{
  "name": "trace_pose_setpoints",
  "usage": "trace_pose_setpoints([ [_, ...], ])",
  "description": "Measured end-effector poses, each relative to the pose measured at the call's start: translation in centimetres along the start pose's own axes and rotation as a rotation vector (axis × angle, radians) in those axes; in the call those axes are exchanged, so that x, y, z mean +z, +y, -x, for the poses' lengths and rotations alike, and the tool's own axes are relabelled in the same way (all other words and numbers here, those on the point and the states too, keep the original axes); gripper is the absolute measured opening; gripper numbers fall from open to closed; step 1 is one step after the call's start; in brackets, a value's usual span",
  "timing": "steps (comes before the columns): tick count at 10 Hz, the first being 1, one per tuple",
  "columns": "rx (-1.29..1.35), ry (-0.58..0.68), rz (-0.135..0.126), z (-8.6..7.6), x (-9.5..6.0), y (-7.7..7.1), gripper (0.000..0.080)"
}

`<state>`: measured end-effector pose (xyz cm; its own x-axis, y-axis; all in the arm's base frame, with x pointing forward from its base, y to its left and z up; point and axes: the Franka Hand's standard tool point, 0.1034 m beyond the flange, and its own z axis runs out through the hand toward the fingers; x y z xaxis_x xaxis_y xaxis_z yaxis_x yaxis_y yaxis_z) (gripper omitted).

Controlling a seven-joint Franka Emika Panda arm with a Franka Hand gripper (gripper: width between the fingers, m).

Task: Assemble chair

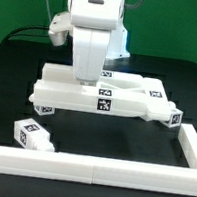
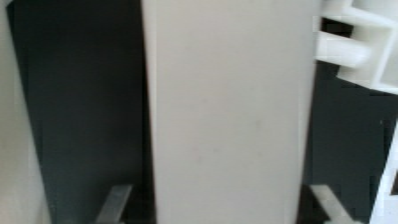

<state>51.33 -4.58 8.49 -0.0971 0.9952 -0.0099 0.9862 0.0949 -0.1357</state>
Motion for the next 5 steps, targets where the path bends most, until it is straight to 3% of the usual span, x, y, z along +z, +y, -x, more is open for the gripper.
trace_pose_setpoints([
  [1,-0.091,0.002,-0.007,0.6,0.0,-0.3,0.0284],
  [2,-0.084,0.007,-0.033,0.9,0.2,-0.9,0.0284],
  [5,0.126,0.021,-0.037,1.5,0.4,-1.1,0.0284],
])
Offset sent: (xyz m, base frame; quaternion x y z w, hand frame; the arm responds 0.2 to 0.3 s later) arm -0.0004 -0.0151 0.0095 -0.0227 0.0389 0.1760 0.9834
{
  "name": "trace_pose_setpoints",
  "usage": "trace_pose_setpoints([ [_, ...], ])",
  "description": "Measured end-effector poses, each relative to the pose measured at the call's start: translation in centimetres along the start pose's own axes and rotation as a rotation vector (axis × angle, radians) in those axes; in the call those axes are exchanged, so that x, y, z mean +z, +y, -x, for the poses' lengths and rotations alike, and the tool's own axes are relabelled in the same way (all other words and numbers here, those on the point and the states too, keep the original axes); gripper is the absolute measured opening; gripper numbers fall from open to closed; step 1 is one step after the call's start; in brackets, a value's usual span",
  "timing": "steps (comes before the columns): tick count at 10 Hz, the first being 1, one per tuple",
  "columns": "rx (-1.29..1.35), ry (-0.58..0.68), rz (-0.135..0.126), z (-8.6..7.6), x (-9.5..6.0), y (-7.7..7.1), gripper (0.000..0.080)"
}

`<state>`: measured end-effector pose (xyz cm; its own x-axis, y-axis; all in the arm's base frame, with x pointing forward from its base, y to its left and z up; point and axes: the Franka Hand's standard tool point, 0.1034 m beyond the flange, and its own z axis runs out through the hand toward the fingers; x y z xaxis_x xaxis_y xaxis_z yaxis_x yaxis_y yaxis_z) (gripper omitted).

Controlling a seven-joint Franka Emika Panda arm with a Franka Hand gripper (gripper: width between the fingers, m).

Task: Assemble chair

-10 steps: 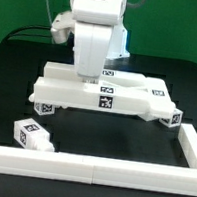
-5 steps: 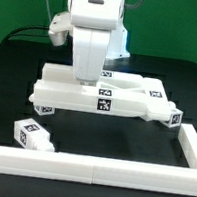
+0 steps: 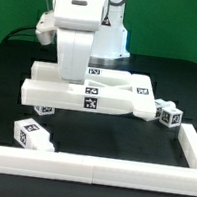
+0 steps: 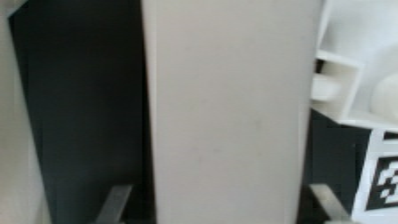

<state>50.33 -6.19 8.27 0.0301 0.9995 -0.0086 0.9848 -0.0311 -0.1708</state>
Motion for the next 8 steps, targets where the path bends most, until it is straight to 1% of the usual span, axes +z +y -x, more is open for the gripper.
trace_pose_setpoints([
  [1,0.076,0.0,-0.002,-0.1,0.1,0.0,0.0284],
  [2,0.017,0.002,-0.005,0.3,0.2,-0.2,0.0284],
  [3,-0.167,0.012,-0.013,2.0,0.4,-0.6,0.0284],
  [4,-0.295,0.022,-0.022,4.1,0.3,-1.2,0.0284],
  [5,-0.422,0.024,-0.025,5.4,0.3,-1.6,0.0284],
  [6,-0.612,0.042,-0.044,6.3,0.5,-2.2,0.0284],
  [7,-0.728,0.068,-0.074,7.0,0.6,-2.6,0.0284],
  [8,-0.77,0.066,-0.072,7.1,0.7,-2.4,0.0284],
])
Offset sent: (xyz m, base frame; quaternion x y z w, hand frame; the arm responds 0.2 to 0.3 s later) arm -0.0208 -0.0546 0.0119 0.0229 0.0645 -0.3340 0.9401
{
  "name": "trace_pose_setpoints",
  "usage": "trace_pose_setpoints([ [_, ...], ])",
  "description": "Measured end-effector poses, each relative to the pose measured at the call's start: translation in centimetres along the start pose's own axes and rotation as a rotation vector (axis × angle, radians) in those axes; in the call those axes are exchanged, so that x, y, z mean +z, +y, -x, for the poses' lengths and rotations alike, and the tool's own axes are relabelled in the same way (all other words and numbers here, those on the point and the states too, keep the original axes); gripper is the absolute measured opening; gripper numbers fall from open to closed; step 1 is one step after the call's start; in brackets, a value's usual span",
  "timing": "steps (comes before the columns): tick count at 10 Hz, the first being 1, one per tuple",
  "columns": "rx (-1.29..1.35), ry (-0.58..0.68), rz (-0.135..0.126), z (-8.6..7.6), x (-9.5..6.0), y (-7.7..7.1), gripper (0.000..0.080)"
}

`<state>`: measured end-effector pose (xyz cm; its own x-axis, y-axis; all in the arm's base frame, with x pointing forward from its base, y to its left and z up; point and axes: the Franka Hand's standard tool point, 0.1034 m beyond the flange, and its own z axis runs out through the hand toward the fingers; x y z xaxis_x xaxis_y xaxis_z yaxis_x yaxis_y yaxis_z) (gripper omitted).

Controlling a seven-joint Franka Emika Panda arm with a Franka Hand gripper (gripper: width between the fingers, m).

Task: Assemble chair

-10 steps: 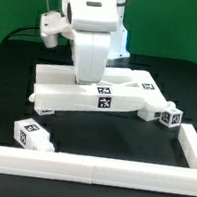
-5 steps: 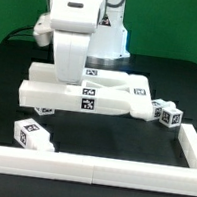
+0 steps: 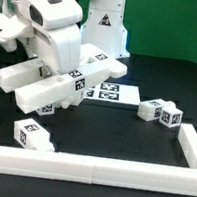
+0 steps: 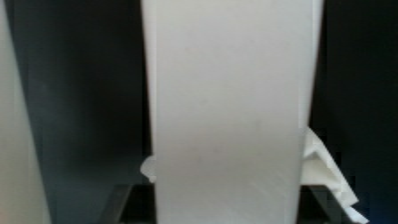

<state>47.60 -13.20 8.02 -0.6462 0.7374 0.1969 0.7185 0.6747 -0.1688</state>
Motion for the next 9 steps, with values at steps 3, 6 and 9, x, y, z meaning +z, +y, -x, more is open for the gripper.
trace_pose_setpoints([
  [3,-0.194,0.01,-0.011,0.3,0.4,-0.9,0.0284],
  [6,-0.302,0.054,-0.011,2.2,1.6,-5.4,0.0284],
  [9,-0.425,0.22,-0.007,2.1,1.7,-9.9,0.0284],
])
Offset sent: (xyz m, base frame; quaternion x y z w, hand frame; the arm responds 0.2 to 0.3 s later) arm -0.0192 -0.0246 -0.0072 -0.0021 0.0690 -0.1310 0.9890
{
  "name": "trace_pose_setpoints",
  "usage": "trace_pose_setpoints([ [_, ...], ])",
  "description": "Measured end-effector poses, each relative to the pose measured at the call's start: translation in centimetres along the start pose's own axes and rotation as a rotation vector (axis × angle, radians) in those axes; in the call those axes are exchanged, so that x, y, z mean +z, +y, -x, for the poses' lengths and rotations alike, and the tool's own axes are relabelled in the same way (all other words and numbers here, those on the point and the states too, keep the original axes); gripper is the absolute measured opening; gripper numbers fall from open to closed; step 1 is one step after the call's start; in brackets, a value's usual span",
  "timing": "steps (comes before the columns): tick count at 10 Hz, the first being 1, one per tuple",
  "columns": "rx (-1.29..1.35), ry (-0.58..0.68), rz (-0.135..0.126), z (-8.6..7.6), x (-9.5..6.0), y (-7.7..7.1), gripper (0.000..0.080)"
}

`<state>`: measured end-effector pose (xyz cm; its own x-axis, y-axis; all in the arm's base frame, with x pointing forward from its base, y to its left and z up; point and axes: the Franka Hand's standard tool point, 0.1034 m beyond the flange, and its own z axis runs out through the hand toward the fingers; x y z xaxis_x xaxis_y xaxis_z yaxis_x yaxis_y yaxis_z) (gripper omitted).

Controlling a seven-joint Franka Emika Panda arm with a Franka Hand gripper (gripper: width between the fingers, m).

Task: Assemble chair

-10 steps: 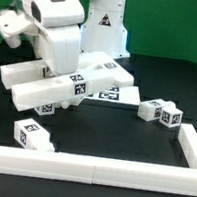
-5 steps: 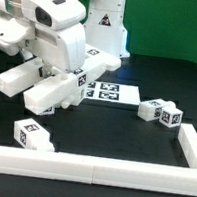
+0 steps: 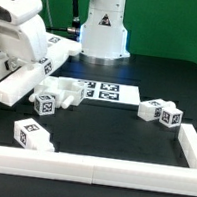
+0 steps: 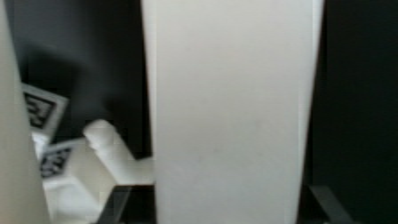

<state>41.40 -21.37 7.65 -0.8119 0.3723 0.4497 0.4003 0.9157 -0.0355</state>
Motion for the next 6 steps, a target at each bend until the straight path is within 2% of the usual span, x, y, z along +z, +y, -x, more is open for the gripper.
trace_pose_setpoints([
  [4,0.003,0.007,-0.001,0.2,0.3,-0.6,0.0284],
  [6,-0.02,0.034,0.013,-0.3,1.8,-3.9,0.0284],
])
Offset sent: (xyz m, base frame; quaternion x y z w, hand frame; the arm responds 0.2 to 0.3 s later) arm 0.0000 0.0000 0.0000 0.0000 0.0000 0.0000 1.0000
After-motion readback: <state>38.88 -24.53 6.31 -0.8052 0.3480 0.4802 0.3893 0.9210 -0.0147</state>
